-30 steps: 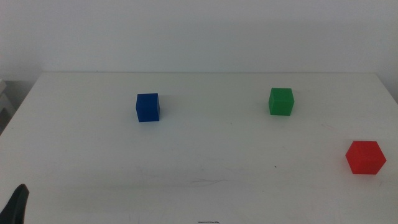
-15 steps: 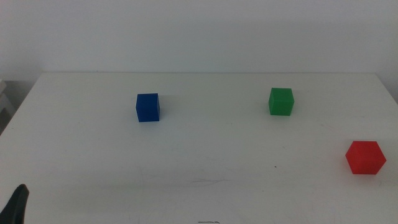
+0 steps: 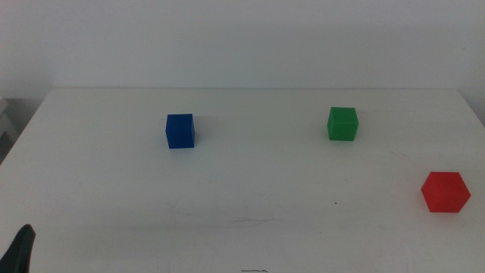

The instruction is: Stack red cubes first, then green, then blue cubes in a specific spot.

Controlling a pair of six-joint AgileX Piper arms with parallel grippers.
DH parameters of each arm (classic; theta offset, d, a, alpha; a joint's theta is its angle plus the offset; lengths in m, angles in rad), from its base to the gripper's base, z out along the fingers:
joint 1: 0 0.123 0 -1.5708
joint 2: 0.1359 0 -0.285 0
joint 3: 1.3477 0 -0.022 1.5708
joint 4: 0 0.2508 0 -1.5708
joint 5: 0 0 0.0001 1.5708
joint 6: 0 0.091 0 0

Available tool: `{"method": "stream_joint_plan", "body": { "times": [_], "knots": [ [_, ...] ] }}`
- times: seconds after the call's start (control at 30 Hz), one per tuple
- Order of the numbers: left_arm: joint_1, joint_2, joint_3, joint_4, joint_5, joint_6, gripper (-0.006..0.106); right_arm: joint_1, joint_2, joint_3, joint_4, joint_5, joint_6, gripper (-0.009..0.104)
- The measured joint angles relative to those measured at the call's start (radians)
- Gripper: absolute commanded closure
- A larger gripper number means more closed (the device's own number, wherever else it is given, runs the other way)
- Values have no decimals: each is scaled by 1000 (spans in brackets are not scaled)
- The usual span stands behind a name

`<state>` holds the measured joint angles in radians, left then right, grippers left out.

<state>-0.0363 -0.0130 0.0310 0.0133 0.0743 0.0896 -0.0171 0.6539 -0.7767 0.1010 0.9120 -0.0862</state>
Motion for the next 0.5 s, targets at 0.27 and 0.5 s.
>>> {"method": "stream_joint_plan", "body": {
  "times": [0.27, 0.5],
  "knots": [
    [0, 0, 0, 0, 0, 0, 7, 0, 262, -268, 24, 272, 15, 8],
    [0, 0, 0, 0, 0, 0, 7, 0, 527, -472, 30, 335, 18, 8]
  ]
}}
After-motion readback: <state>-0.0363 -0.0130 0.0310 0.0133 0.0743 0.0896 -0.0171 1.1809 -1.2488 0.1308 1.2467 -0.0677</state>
